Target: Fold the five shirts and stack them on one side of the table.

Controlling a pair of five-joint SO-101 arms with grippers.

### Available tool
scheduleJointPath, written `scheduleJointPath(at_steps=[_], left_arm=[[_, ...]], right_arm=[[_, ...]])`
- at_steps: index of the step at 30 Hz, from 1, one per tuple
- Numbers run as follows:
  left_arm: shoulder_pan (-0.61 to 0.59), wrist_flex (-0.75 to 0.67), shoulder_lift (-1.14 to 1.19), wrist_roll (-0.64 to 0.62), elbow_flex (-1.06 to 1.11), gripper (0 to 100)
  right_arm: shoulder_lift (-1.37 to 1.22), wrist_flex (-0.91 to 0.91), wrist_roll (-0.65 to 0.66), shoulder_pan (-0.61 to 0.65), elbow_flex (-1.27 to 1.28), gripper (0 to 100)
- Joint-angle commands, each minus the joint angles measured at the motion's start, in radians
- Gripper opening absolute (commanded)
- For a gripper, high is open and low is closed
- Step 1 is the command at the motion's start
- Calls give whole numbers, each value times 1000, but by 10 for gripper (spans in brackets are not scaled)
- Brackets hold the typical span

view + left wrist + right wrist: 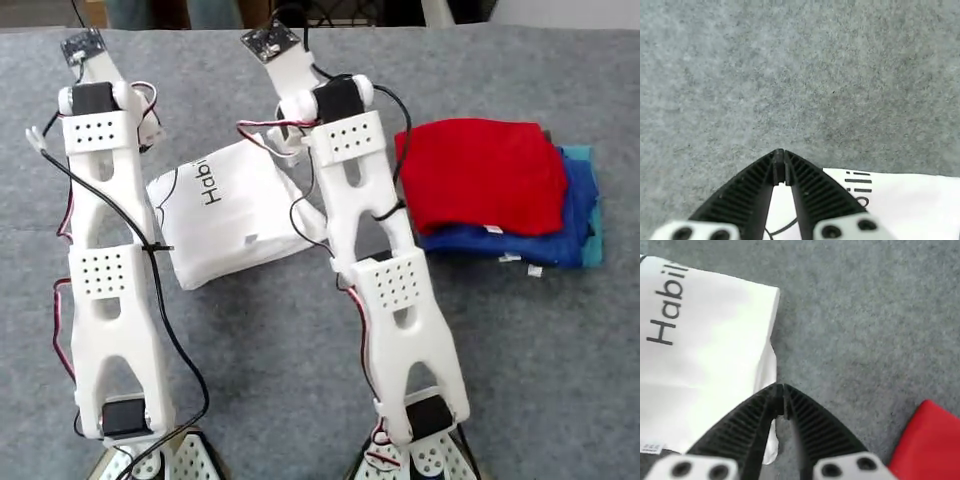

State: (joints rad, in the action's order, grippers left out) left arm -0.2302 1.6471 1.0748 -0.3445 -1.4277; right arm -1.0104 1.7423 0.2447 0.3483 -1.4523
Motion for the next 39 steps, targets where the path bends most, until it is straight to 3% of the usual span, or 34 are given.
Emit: scheduleJointPath(at_steps=[1, 5, 11, 16, 24, 31, 39], left_arm=[[-15, 31, -26, 5, -93, 33], [-101, 60, -15, 17, -193, 33], [-263, 60, 69, 97, -134, 32], [-292, -23, 167, 103, -193, 33], [-291, -32, 213, 100, -240, 33], [-289, -46, 213, 101, -240, 33], [-291, -46, 213, 103, -240, 33]], right_arm=[[101, 29, -97, 34, -1, 14], [282, 29, -172, 103, 266, 15], [572, 18, -331, 135, 780, 15], [653, -17, -503, 132, 970, 49], [536, -60, -736, 147, 960, 434], [361, -69, -809, 189, 843, 430], [125, -61, -806, 190, 644, 428]])
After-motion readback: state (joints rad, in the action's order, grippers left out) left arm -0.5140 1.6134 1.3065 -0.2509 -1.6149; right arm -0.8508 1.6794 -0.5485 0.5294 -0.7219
